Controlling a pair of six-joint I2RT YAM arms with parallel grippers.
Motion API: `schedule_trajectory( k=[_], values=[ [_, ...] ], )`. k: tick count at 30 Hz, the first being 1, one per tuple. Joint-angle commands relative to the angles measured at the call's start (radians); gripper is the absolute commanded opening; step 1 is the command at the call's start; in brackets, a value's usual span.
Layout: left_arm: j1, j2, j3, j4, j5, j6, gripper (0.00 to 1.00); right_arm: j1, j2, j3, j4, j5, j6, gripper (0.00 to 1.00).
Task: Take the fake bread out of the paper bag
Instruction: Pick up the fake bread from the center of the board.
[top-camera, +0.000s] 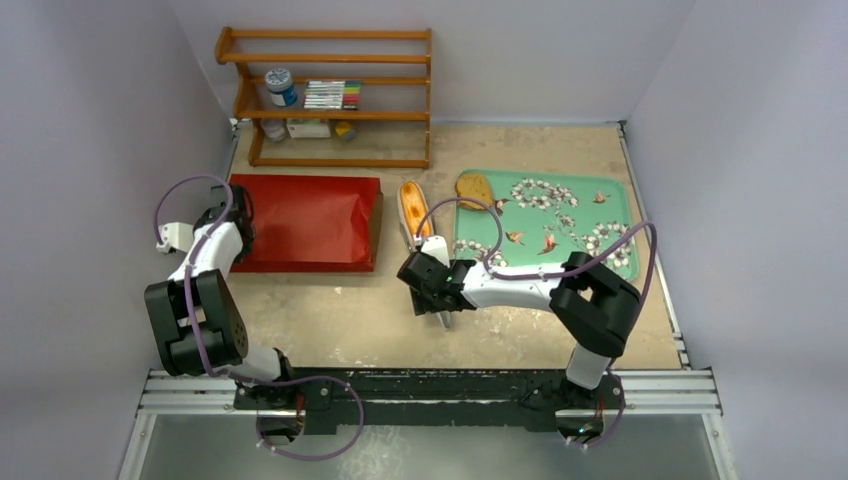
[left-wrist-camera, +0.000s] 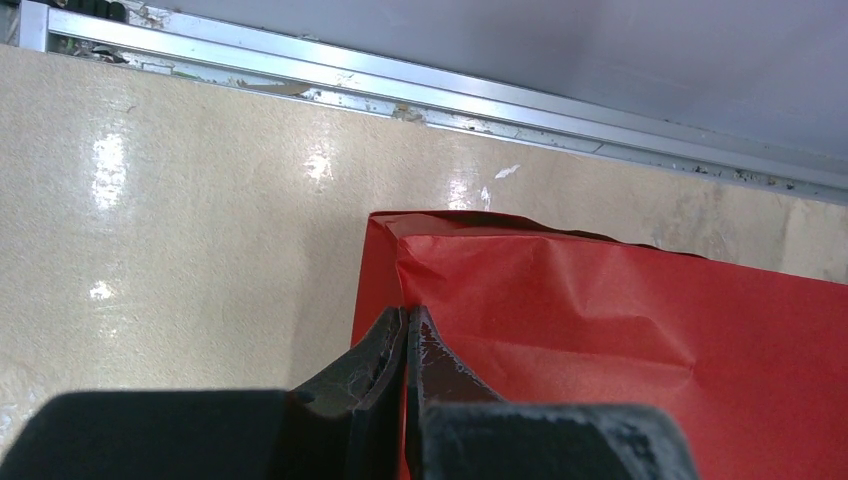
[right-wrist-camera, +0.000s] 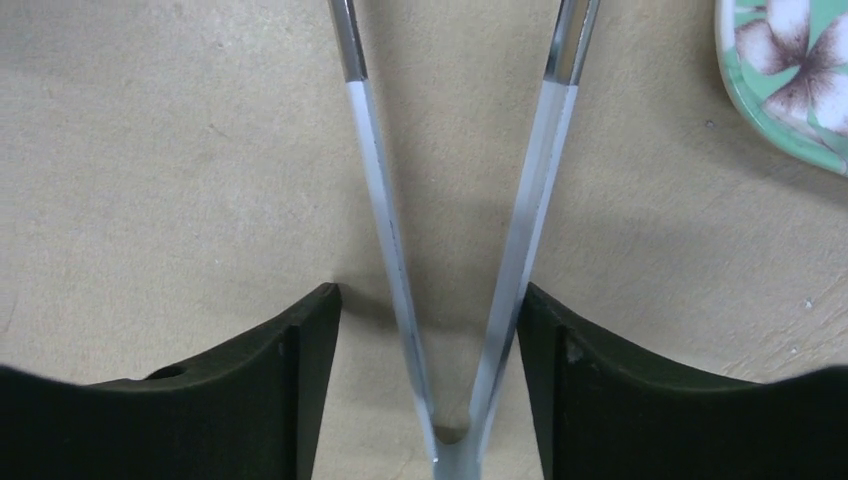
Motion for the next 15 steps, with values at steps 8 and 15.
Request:
schedule_trajectory(
  k=[8,15],
  values=[
    [0.011,-0.014,-0.009,0.024,-0.028,0.009,0.0,-0.013,0.022,0.048,0.005,0.042,-0.017,0.33],
    [0.01,-0.014,0.004,0.015,-0.02,0.006,0.0,-0.011,-0.086,0.045,-0.022,0.086,-0.012,0.26]
  ],
)
